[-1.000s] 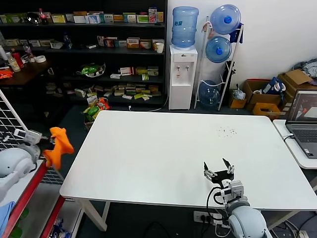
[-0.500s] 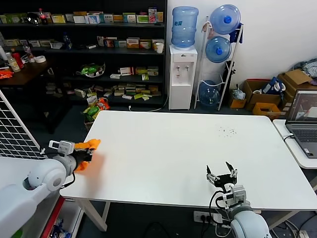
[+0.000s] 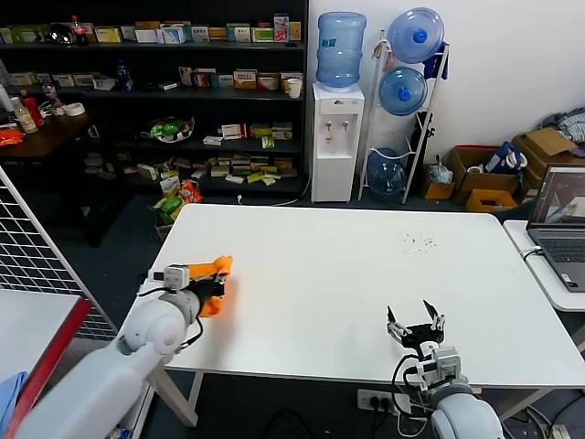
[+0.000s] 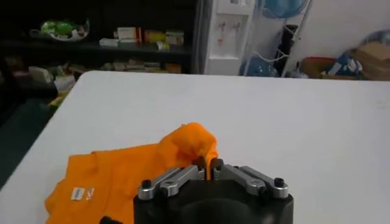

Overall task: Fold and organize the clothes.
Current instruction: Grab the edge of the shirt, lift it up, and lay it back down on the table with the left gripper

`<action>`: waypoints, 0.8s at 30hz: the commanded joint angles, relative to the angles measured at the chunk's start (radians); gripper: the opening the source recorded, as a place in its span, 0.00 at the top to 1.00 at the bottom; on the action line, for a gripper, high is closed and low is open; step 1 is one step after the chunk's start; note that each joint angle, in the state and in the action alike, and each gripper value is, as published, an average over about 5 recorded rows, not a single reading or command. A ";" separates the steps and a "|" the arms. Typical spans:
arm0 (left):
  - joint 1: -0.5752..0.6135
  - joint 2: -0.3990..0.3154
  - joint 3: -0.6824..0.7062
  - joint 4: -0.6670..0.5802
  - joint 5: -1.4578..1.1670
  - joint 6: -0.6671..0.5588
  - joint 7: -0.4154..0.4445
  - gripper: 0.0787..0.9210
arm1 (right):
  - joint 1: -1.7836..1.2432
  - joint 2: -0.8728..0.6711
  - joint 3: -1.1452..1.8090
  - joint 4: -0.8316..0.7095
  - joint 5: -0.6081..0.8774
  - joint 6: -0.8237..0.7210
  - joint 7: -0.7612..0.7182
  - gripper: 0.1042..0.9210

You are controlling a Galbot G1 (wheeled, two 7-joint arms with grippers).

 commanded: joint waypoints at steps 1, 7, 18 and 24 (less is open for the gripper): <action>-0.017 -0.410 0.057 0.158 0.195 -0.070 -0.014 0.94 | -0.017 -0.009 0.024 0.007 0.001 0.016 0.004 0.12; -0.014 -0.538 0.091 0.215 0.243 -0.096 -0.016 0.94 | -0.020 -0.014 0.040 0.001 0.010 0.018 0.005 0.12; -0.007 -0.669 0.097 0.284 0.269 -0.223 0.016 0.88 | -0.017 -0.004 0.042 -0.009 0.014 0.019 0.006 0.12; 0.010 -0.666 0.096 0.255 0.247 -0.309 0.054 0.68 | -0.014 0.001 0.041 -0.016 0.015 0.021 0.004 0.12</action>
